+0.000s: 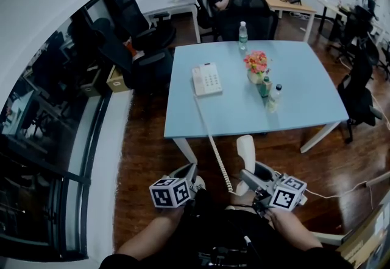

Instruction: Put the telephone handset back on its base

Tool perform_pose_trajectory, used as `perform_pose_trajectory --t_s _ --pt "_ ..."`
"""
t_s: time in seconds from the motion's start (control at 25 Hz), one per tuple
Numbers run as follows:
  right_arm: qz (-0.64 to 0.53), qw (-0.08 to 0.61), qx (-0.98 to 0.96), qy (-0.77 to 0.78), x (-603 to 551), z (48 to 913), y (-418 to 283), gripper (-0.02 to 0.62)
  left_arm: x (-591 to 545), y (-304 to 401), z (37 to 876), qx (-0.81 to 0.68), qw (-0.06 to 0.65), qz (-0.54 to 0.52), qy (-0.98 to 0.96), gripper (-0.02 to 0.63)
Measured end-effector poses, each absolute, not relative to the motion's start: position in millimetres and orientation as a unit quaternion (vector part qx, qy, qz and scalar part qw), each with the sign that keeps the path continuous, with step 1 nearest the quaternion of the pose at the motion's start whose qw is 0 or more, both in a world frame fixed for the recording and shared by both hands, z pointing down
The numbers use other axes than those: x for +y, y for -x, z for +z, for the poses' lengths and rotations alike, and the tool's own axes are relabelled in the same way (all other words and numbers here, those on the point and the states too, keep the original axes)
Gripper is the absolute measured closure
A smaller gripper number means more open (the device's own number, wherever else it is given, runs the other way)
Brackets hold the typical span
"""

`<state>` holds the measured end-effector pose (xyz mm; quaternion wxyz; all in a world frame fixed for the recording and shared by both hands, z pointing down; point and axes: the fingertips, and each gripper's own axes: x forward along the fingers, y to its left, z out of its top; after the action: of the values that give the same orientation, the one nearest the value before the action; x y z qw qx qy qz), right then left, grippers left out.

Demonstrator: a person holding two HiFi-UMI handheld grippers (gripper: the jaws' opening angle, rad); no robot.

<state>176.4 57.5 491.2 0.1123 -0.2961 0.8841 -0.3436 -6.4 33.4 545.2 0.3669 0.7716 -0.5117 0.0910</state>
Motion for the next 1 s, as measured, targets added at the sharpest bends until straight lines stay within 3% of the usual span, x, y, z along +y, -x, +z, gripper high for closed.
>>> perform_pose_trajectory --t_s 1.0 --pt "-0.377 0.07 0.879 0.282 -28.9 496.8 -135.5 0.36 -31.0 53.2 566.6 -0.543 0.398 0.075 -0.735 0.606"
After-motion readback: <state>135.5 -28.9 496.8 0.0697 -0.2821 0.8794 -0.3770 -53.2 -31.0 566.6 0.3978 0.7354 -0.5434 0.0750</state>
